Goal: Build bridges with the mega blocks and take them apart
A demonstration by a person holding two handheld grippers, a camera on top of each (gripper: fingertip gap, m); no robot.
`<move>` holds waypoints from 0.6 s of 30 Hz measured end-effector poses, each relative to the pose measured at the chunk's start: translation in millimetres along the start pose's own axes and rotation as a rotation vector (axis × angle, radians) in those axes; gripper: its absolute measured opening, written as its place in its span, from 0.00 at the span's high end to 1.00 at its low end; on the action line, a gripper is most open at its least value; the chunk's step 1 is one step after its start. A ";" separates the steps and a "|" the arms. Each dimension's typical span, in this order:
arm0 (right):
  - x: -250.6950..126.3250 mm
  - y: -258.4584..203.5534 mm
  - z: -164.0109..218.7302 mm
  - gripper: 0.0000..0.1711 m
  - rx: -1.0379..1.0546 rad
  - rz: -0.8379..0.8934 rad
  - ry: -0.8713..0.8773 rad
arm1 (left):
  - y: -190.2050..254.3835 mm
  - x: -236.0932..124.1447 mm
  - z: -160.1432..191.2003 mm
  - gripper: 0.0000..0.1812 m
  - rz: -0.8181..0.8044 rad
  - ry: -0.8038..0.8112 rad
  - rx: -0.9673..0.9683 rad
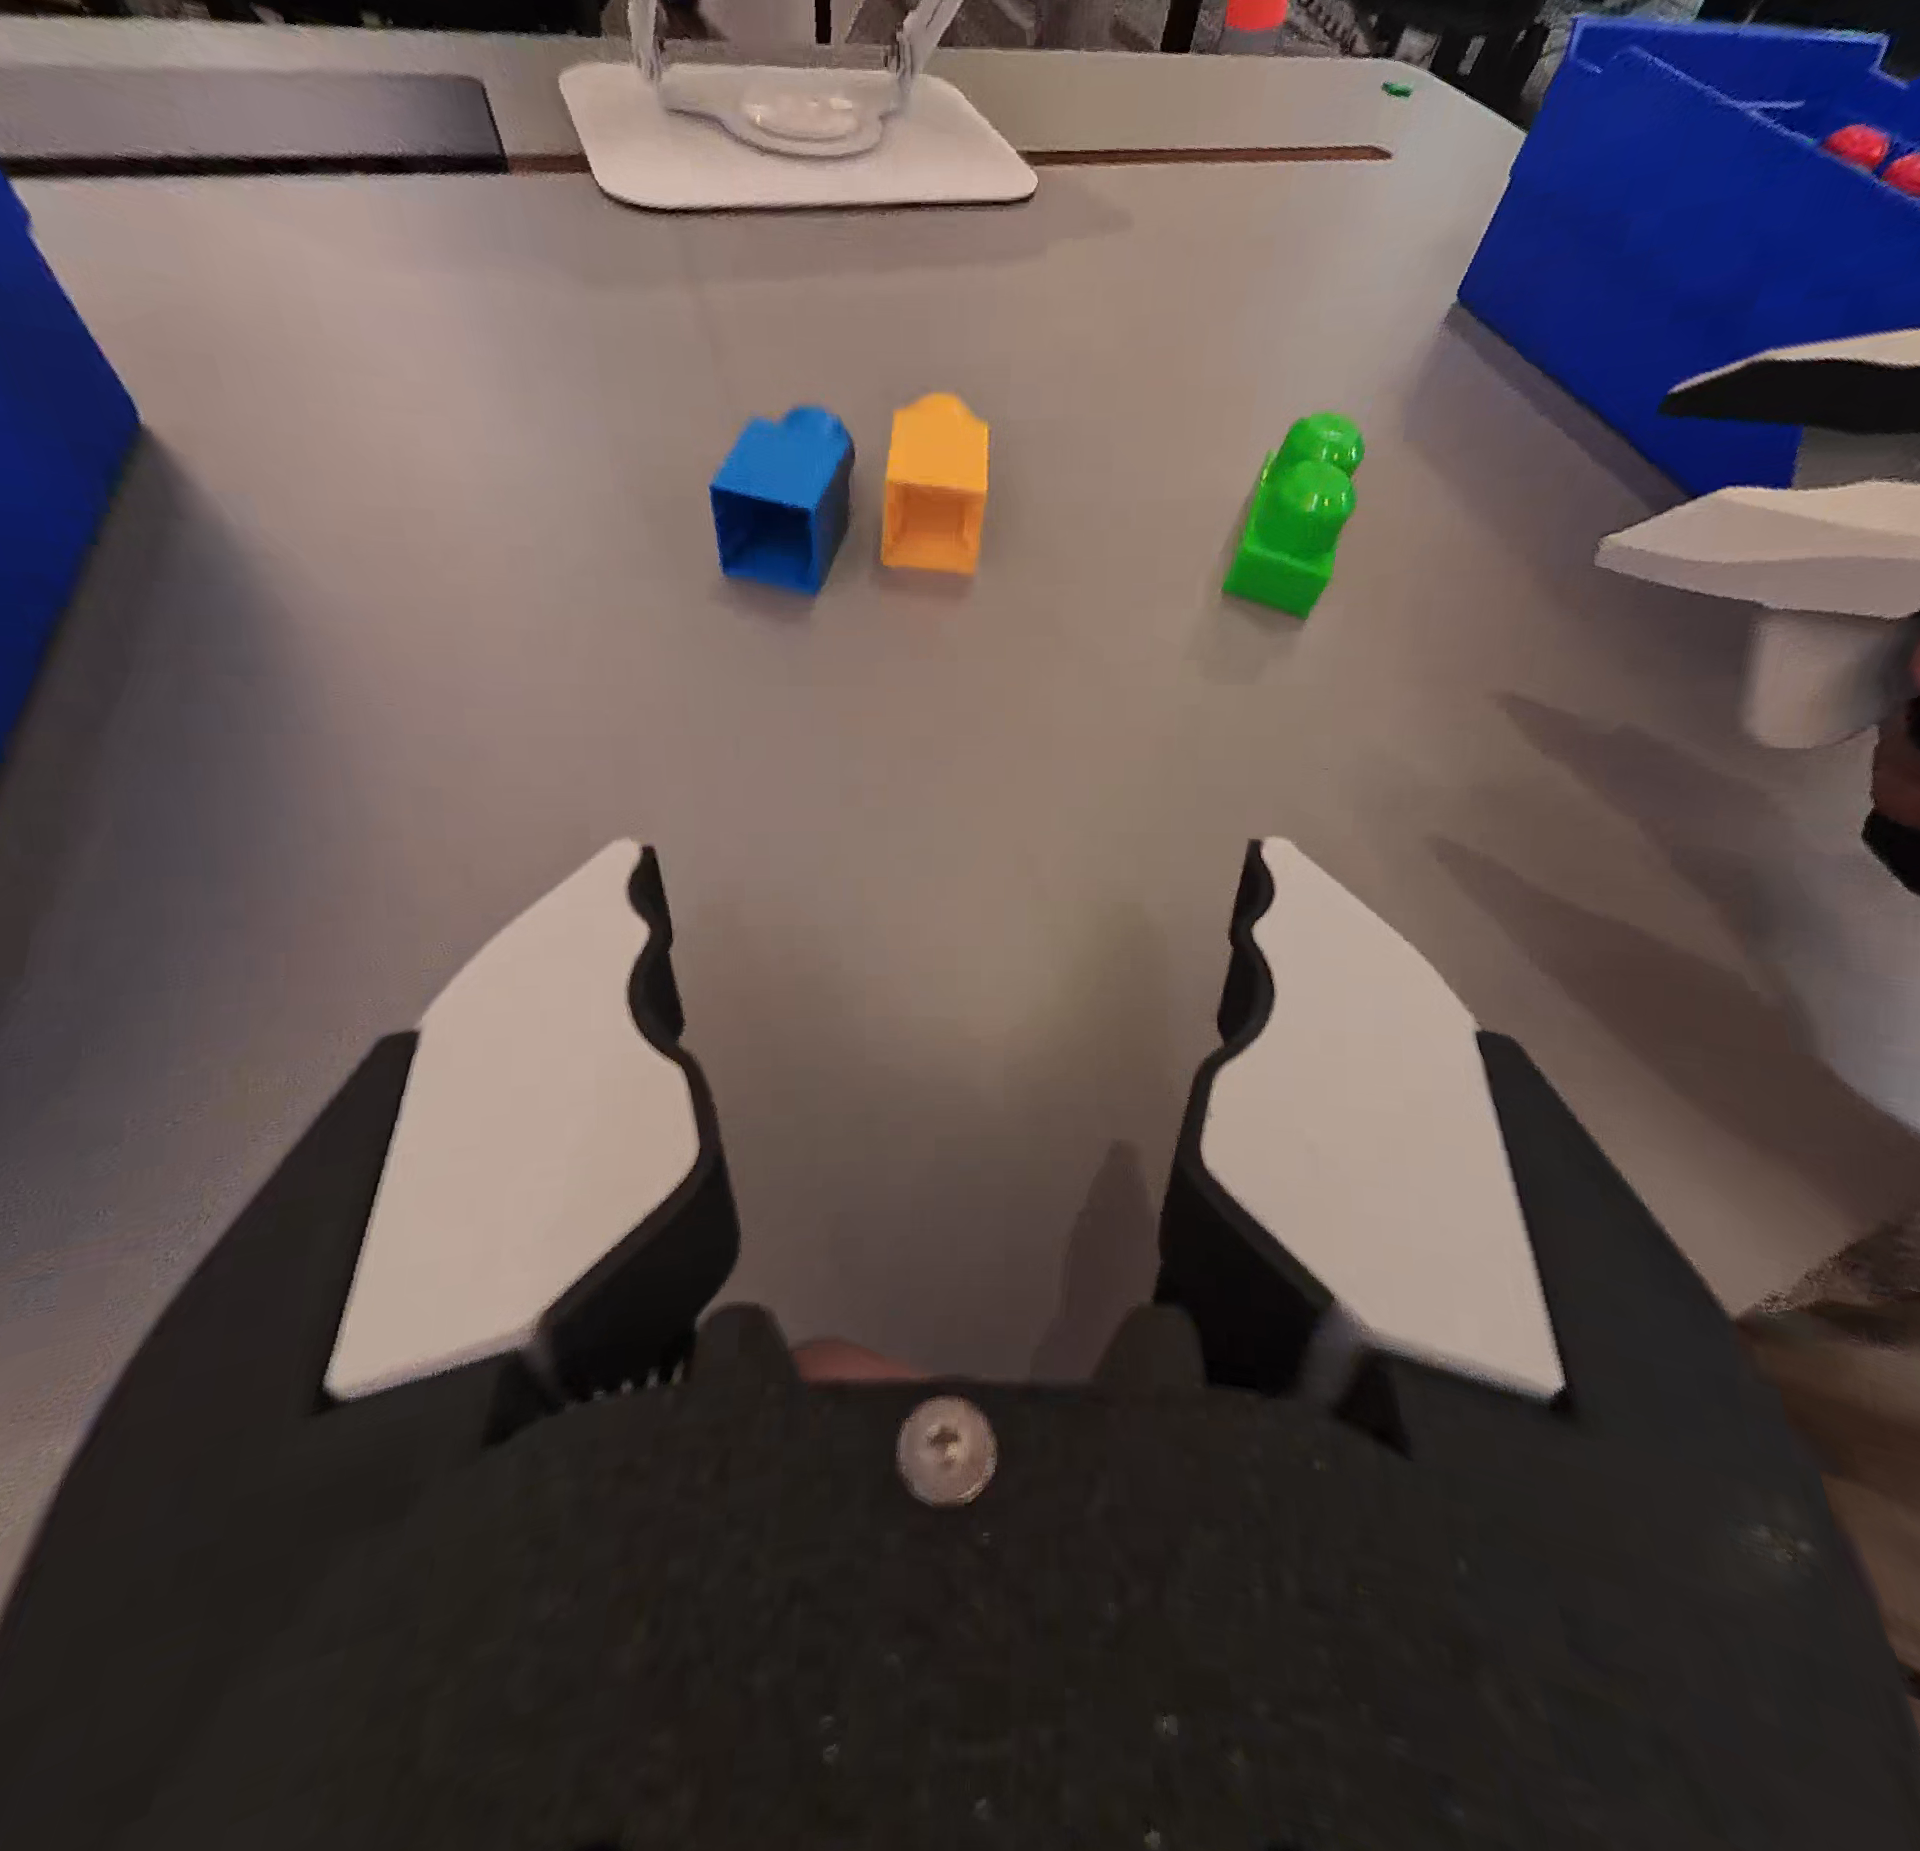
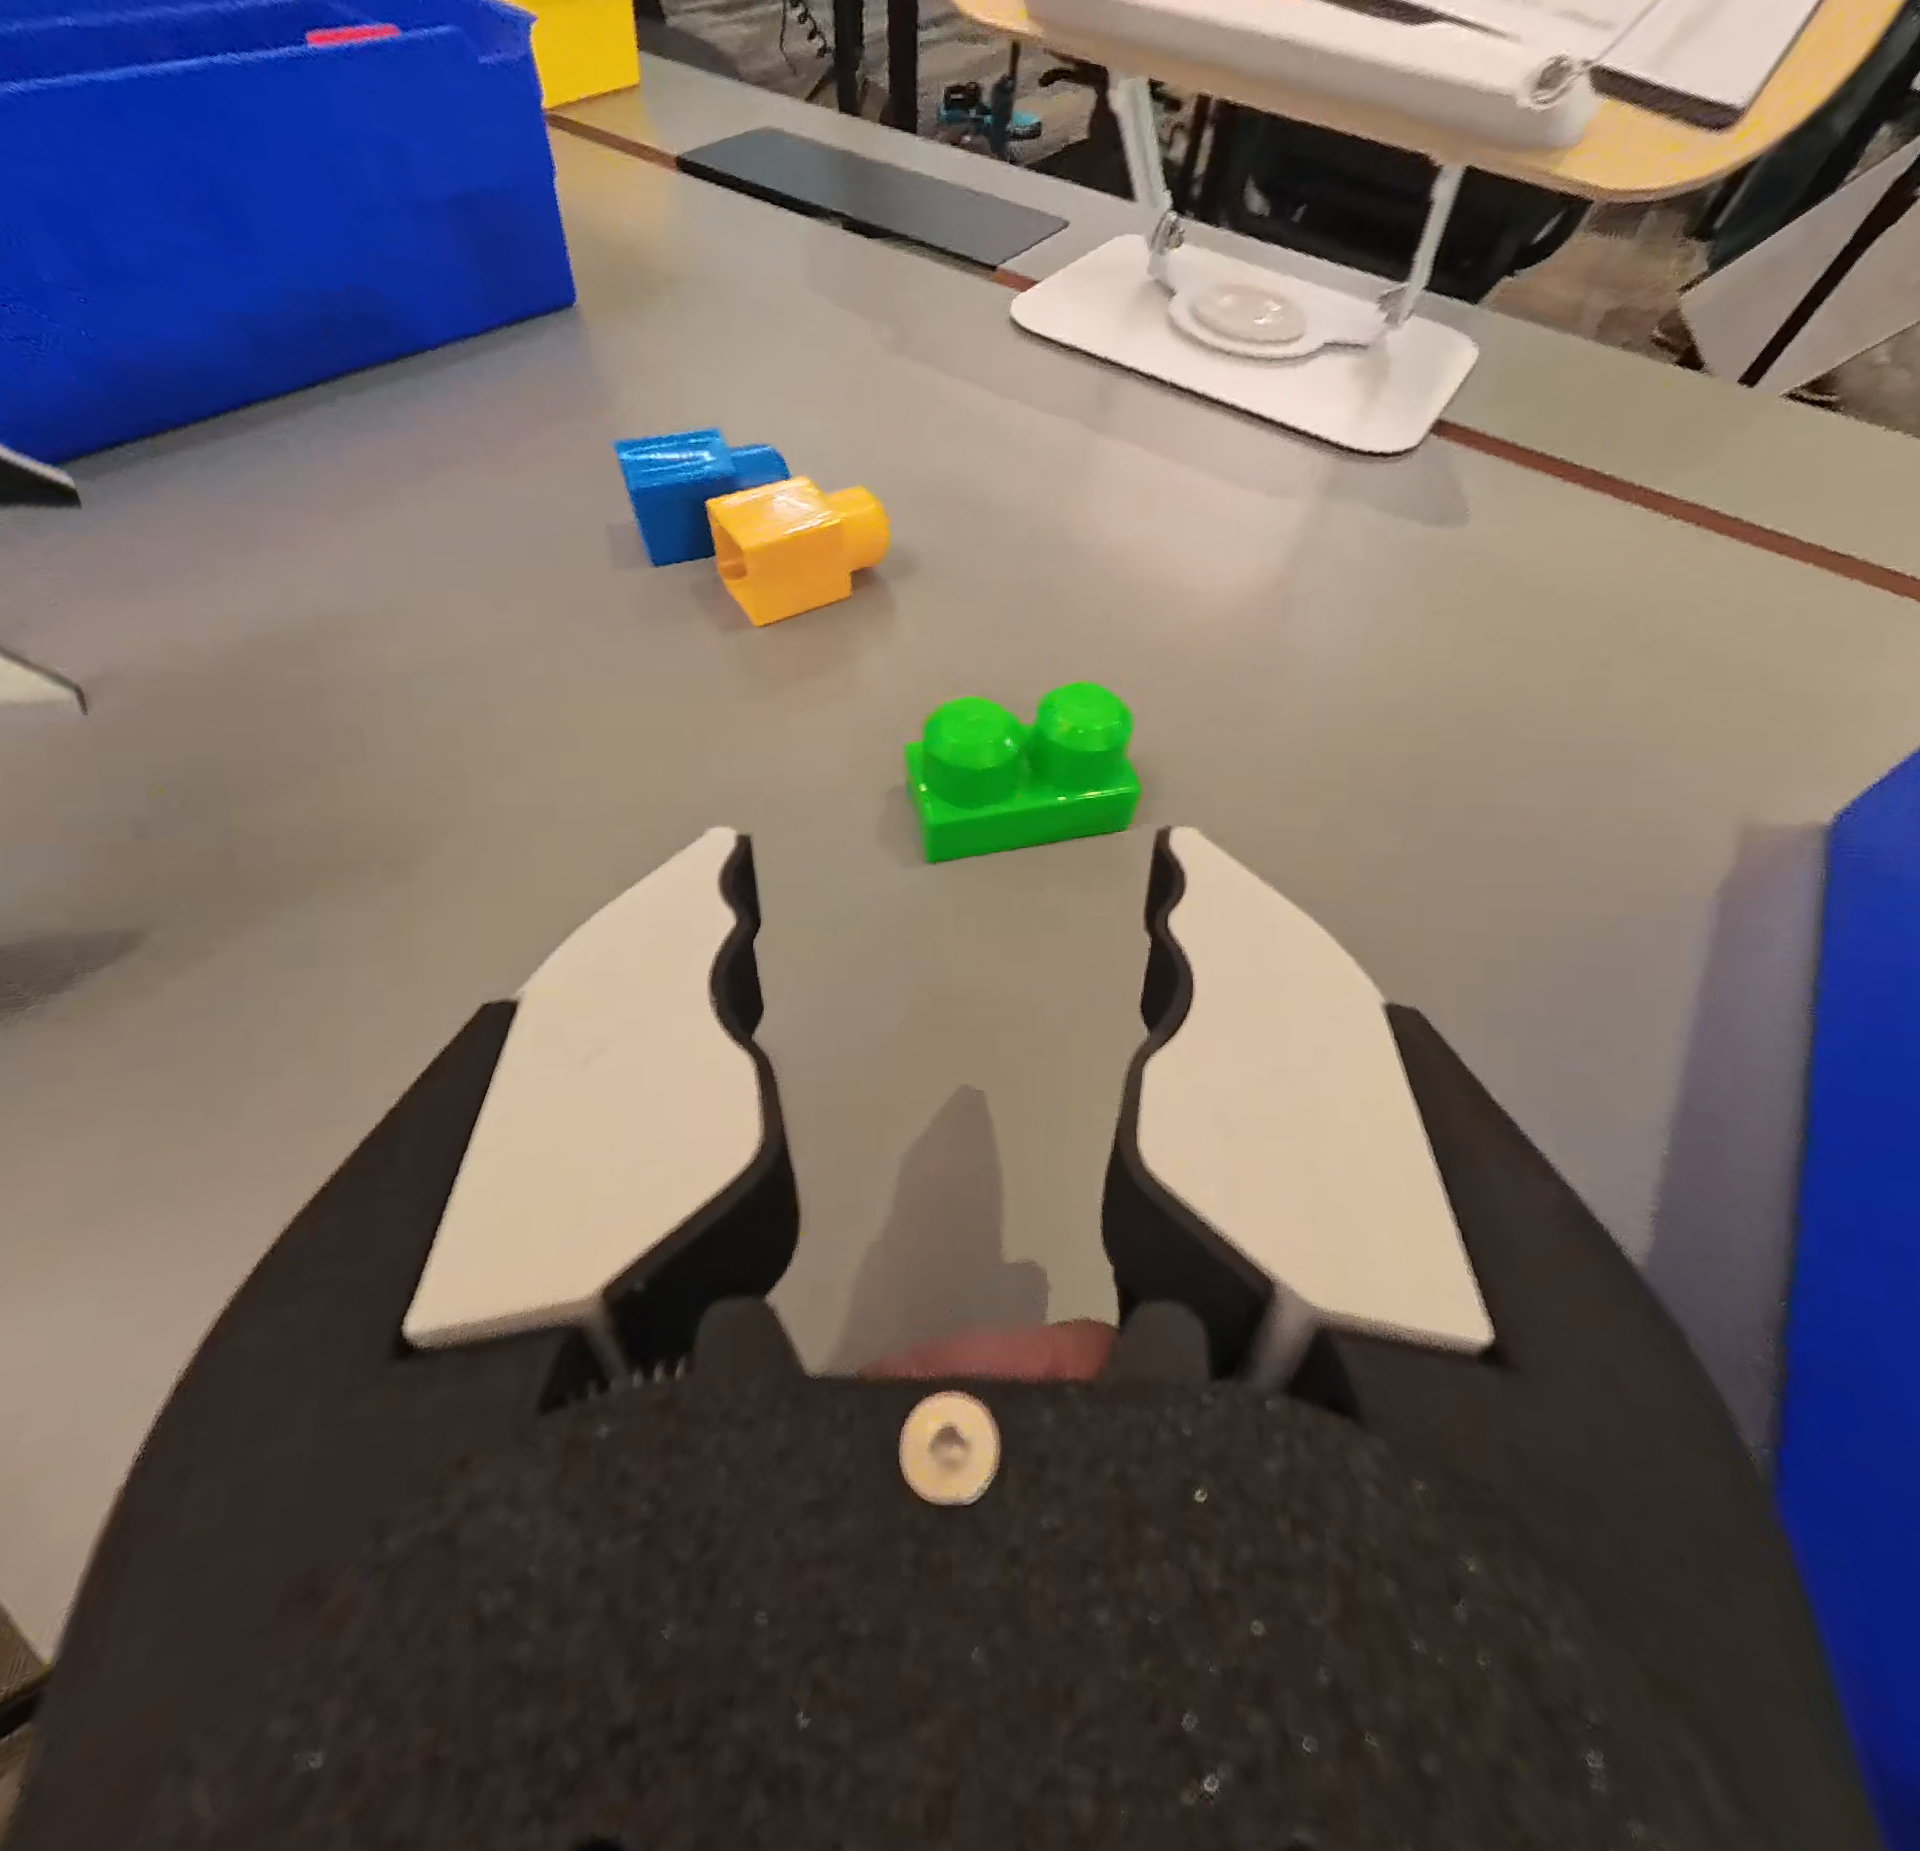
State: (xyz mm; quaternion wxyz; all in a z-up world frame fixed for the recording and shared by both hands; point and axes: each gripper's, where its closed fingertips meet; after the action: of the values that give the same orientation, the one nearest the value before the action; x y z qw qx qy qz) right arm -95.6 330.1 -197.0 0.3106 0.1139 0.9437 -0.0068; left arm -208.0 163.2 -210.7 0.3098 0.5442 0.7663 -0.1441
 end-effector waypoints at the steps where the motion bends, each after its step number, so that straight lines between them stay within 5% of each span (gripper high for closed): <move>1: 1.1 -3.3 0.3 0.58 -0.001 -0.005 -0.004 | 1.9 -0.3 5.5 0.44 0.002 -0.002 -0.006; 12: 2.2 -10.7 -5.3 0.59 -0.020 0.017 -0.007 | -6.9 7.3 1.0 0.49 0.024 -0.100 0.098; 18: -4.0 -6.1 -3.8 0.59 0.009 0.009 0.022 | -34.1 43.5 -55.2 0.60 0.037 -0.335 0.275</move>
State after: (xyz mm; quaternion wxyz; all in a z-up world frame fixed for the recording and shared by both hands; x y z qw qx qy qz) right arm -96.1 323.6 -191.9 0.2997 0.1196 0.9465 -0.0086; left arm -266.4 213.8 -199.9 0.3580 0.5639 0.6670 -0.3300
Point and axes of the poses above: each gripper's, where its closed fingertips meet, x out along the fingers, z out of its underside, y = z × x across the jaws, and after that the axes turned 13 degrees about -y, right-handed
